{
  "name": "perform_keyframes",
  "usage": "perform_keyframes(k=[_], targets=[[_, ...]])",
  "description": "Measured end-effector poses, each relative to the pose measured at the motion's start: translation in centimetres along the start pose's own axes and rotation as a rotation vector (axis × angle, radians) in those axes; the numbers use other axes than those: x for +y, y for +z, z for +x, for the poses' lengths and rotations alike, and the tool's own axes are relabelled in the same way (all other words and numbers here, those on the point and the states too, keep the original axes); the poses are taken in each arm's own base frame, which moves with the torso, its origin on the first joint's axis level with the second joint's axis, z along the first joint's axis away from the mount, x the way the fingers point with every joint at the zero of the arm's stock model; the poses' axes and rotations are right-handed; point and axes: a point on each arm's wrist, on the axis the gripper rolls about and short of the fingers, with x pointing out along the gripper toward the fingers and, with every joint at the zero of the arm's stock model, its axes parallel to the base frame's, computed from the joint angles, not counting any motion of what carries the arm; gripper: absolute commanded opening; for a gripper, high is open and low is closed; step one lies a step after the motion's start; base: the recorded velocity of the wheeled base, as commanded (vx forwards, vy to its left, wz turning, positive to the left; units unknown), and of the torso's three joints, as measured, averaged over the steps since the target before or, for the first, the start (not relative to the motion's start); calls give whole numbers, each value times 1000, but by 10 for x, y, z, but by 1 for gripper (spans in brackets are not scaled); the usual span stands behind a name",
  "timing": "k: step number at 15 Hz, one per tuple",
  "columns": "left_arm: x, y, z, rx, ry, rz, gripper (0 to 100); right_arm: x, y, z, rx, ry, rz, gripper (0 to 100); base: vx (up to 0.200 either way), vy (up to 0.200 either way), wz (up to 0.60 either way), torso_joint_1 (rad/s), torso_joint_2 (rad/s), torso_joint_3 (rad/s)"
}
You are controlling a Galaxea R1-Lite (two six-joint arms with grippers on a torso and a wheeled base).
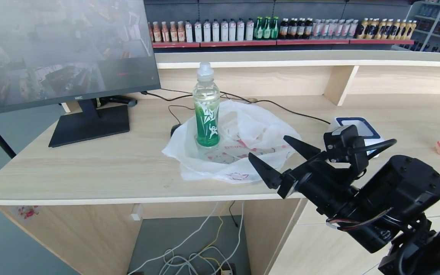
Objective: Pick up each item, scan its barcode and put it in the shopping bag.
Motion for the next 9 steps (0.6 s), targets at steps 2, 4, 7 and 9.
perform_keyframes(k=[2, 4, 7, 9], targets=[[0, 0, 0, 1, 0, 1, 100, -8, 1, -2, -3, -26, -5, 100, 0, -200, 0, 2, -2, 5], [0, 0, 0, 1, 0, 1, 100, -15, 5, -3, -14, -49, -10, 100, 0, -200, 0, 2, 5, 7], [0, 0, 0, 0, 0, 1, 100, -19, 10, -6, -26, -63, -12, 100, 0, -200, 0, 4, 2, 1], [0, 0, 0, 0, 0, 1, 100, -20, 7, -10, -7, -68, 5, 100, 0, -200, 0, 5, 5, 0]])
